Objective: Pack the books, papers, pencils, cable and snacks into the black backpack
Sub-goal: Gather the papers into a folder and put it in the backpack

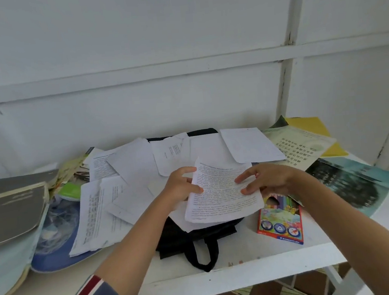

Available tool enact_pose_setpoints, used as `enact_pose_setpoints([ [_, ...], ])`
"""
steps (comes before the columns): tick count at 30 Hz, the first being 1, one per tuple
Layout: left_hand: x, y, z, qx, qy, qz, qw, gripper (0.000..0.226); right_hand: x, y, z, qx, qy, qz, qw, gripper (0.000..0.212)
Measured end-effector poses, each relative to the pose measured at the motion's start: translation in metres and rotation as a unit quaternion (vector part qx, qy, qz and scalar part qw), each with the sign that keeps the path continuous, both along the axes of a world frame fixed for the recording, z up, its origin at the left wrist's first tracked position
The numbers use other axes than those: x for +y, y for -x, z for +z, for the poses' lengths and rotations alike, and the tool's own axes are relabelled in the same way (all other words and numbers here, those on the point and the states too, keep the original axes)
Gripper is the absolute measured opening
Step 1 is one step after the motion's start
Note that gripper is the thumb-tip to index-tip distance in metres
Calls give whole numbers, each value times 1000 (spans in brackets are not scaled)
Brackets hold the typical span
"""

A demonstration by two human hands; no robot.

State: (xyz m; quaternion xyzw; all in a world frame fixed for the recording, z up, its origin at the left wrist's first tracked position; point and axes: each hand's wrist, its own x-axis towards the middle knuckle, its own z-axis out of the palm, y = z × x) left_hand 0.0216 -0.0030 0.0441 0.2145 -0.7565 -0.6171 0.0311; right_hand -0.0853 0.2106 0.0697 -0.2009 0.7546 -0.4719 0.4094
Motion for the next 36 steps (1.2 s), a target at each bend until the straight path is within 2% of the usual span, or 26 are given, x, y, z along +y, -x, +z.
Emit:
enact_pose_setpoints([
  [4, -11, -11, 39, -1, -52, -37, 998, 55, 0, -5, 19, -45, 38, 48, 997, 28],
  [7, -18, -12, 63, 18, -71, -66, 995, 48, 1, -4, 33, -59, 98, 44, 992, 28],
  [14, 8, 58, 56, 99, -53, -59, 992, 50, 10, 50, 38, 88, 156, -85, 980, 40],
  [19, 38, 132, 29, 109, 21, -40, 993, 57, 18, 113, 22, 140, 138, -151, 969, 46],
  [23, 51, 181, 19, 61, 75, -48, 994, 60, 18, 158, 4, 175, 64, -195, 963, 50],
  [26, 57, 205, 12, 16, 100, -46, 994, 60, 14, 177, -7, 237, -20, -177, 955, 54],
  [29, 63, 218, 4, -18, 149, -34, 988, 62, 9, 185, -12, 258, -86, -138, 952, 55],
  [36, 72, 225, -2, -44, 194, 7, 980, 60, -4, 186, -17, 251, -100, -131, 954, 64],
])
